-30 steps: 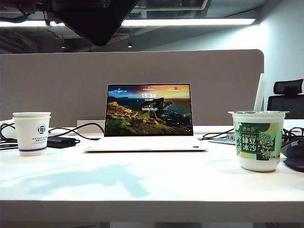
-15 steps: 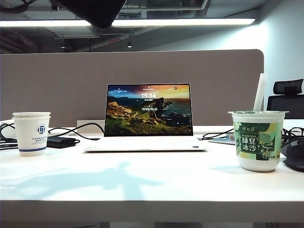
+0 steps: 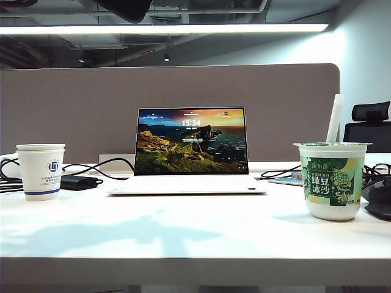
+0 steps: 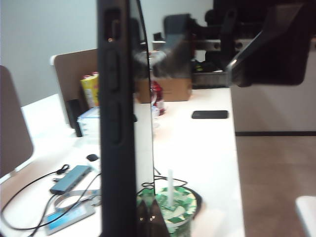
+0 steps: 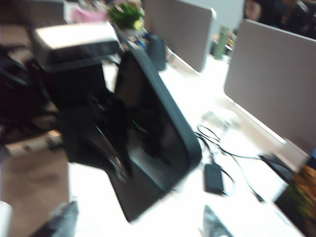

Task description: Pick up the black phone, pick up the charger plug, insert the charger plug into the phone's charging port, and finally place the connected phone back on the desk.

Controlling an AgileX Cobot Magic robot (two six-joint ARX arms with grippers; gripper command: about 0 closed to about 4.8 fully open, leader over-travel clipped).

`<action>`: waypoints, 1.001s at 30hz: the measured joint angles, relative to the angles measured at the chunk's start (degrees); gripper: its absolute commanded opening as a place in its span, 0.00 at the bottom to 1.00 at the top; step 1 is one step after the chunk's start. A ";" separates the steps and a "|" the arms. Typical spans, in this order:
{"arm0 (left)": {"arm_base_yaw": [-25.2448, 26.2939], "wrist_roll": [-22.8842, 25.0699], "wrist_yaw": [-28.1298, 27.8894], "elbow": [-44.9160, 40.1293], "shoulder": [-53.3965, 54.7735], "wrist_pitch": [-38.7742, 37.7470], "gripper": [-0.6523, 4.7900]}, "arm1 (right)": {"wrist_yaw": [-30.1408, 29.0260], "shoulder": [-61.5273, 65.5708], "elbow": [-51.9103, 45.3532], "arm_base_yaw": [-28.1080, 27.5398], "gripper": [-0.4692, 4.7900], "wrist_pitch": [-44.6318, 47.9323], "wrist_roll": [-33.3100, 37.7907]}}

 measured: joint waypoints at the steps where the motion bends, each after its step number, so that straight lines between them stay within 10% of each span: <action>1: -0.02 -0.13 0.83 0.00 0.00 0.13 0.11 | -1.03 0.11 0.00 0.02 0.67 0.66 0.76; 30: -3.34 -1.44 4.76 0.00 0.00 3.85 0.11 | -13.16 9.16 0.04 0.15 0.66 17.99 12.24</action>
